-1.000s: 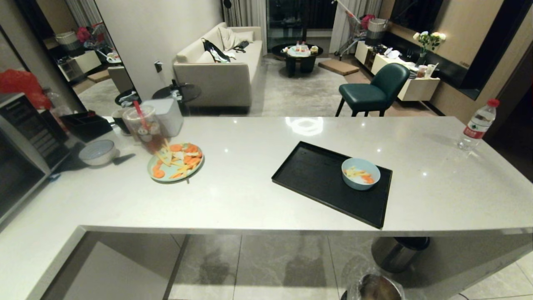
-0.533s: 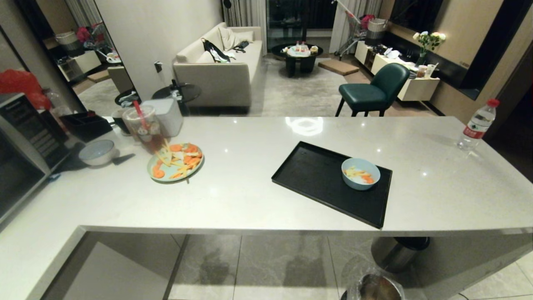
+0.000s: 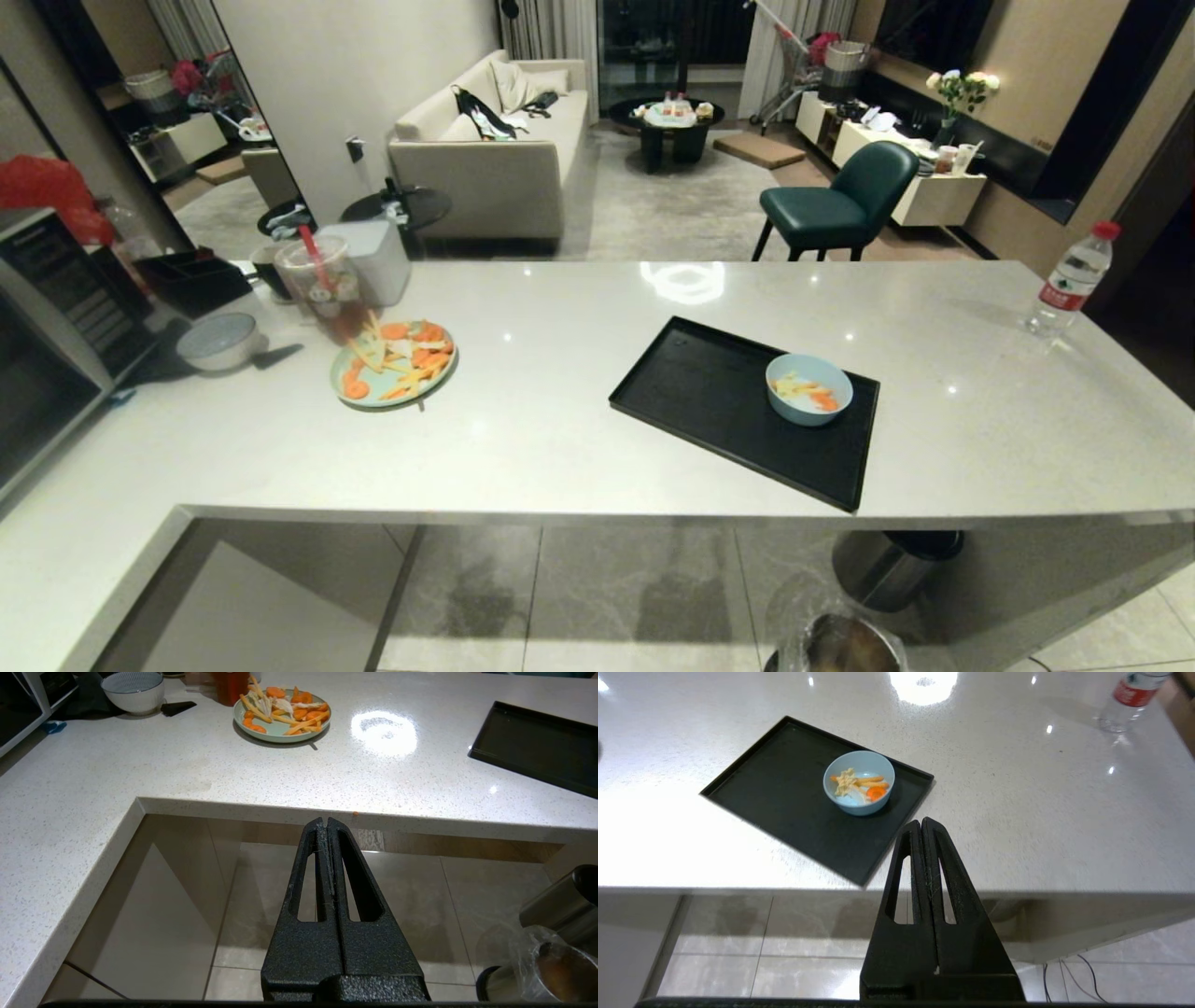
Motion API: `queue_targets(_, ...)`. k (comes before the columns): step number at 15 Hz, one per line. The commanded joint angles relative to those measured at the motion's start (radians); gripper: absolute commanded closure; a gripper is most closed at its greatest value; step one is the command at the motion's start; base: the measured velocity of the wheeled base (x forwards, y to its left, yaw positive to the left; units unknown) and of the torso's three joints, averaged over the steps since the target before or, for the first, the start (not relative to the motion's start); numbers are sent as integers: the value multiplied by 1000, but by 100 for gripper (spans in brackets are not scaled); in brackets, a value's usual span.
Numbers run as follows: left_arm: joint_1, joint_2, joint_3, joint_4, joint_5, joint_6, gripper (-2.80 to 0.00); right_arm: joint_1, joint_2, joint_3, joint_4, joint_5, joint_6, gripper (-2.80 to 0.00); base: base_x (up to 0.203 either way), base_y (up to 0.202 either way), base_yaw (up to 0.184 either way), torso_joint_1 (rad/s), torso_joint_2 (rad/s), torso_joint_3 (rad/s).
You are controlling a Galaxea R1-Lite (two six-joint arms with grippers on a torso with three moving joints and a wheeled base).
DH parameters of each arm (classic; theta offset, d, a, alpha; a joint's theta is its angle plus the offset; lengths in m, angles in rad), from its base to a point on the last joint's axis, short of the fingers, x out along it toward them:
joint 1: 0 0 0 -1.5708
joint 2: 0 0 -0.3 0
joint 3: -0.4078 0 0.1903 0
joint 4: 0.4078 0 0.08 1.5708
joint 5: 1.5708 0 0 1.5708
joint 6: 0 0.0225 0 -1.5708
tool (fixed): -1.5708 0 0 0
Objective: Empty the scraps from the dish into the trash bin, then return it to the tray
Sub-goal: Pick up the bowl with leftover food
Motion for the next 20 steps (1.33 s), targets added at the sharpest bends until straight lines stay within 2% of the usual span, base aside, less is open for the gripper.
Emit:
queue_targets(1, -1, 1, 0, 0, 0, -1, 0, 0, 342, -190, 6, 0, 2, -12, 0, 0, 0, 0, 0, 0)
queue_targets(2, 0, 1, 0, 0, 0, -1, 0, -1, 430, -279, 19, -1, 4, -280, 0, 0, 0, 0, 0, 0)
queue_targets(5, -1, 1, 0, 0, 0, -1, 0, -4, 660, -536, 102, -5, 45, -280, 0, 0, 0, 0, 0, 0)
queue_targets(10, 0, 1, 0, 0, 0, -1, 0, -28, 933, -764, 227, -10, 123, -280, 0, 0, 0, 0, 0, 0)
queue_targets(14, 0, 1, 0, 0, 0, -1, 0, -27, 1097, -1007, 514, -8, 239, -280, 0, 0, 0, 0, 0, 0)
queue_targets(16, 0, 1, 0, 0, 0, -1, 0, -10, 1168, -1068, 610, -7, 270, -280, 0, 0, 0, 0, 0, 0)
queue_targets(20, 0, 1, 0, 0, 0, -1, 0, 18, 1262, -1138, 635, -6, 318, -280, 0, 0, 0, 0, 0, 0)
